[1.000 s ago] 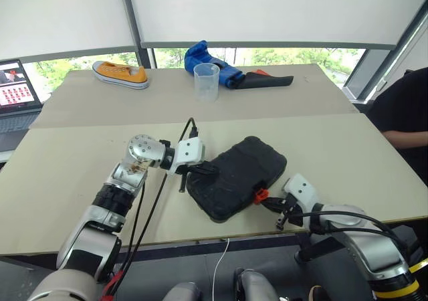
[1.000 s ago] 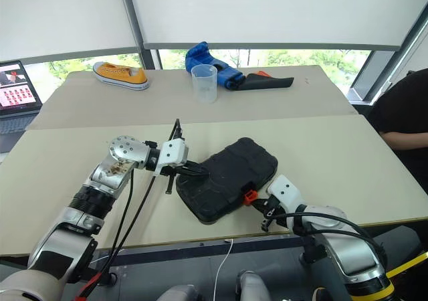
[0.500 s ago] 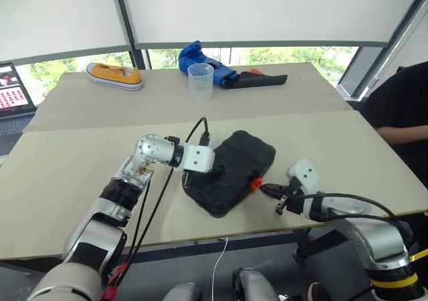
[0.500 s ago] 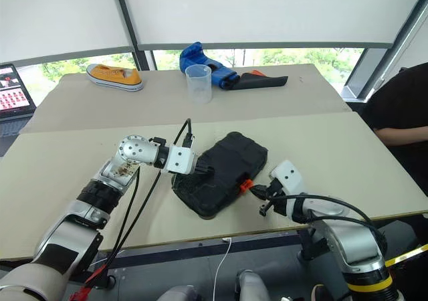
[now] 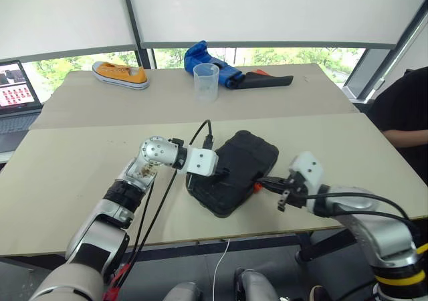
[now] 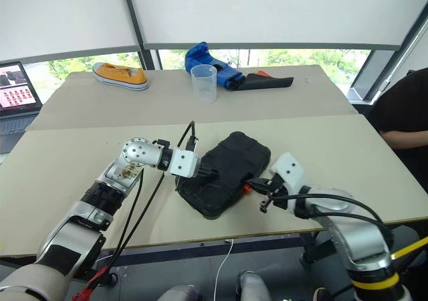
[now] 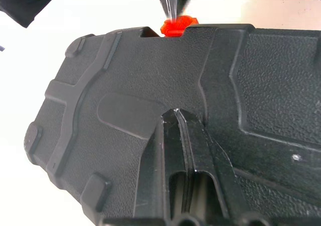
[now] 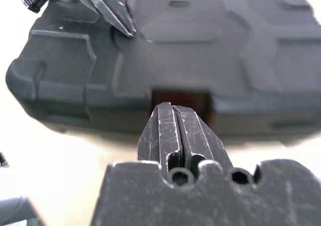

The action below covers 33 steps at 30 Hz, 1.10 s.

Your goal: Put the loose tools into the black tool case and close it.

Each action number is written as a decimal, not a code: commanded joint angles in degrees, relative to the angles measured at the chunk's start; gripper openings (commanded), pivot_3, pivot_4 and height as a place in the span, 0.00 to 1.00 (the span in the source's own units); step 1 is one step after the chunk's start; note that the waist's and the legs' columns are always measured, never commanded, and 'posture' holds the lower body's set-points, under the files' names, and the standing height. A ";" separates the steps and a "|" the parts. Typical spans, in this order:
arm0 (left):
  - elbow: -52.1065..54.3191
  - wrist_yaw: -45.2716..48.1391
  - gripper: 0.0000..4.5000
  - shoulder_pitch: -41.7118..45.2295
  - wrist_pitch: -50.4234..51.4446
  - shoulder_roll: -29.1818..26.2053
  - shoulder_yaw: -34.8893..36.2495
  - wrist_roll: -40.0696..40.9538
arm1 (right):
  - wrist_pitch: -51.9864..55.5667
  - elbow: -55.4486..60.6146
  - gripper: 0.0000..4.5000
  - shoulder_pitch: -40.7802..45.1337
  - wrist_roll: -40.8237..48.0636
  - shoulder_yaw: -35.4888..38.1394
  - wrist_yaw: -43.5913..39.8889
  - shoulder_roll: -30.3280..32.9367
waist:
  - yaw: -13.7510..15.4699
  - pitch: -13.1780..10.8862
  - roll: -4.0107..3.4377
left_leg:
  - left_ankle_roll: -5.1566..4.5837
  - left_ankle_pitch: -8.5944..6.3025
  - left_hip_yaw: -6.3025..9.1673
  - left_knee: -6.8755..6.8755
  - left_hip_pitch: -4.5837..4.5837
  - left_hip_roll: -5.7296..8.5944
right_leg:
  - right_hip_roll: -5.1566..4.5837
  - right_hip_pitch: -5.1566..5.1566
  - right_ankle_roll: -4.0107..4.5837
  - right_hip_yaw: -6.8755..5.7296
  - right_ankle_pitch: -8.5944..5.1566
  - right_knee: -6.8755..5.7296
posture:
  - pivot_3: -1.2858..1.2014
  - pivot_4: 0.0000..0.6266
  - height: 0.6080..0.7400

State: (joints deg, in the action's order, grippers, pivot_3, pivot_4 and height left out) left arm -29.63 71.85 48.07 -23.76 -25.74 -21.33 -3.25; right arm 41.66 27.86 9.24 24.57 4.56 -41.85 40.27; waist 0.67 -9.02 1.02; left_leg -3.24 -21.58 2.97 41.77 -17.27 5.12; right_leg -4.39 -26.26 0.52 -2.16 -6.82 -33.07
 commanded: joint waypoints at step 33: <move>16.09 9.53 0.69 -7.86 49.02 -20.46 19.71 24.90 | -0.67 -3.32 0.70 -1.70 13.34 17.05 -20.12 14.23 | -2.09 -0.23 -0.13 | 0.00 0.01 -0.09 -0.28 -0.14 -0.10 | 0.17 -0.41 -0.02 -0.09 -0.04 -0.02 | 0.52 0.24 0.88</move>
State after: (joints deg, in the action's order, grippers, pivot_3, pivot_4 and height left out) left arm -19.67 79.46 40.38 16.03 -42.09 -6.90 15.64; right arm 41.37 25.41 6.89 34.90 17.03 -57.93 52.32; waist -1.42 -9.25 0.88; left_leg -3.23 -21.57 2.89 41.47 -17.48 5.01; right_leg -4.21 -26.74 0.52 -2.26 -6.86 -33.10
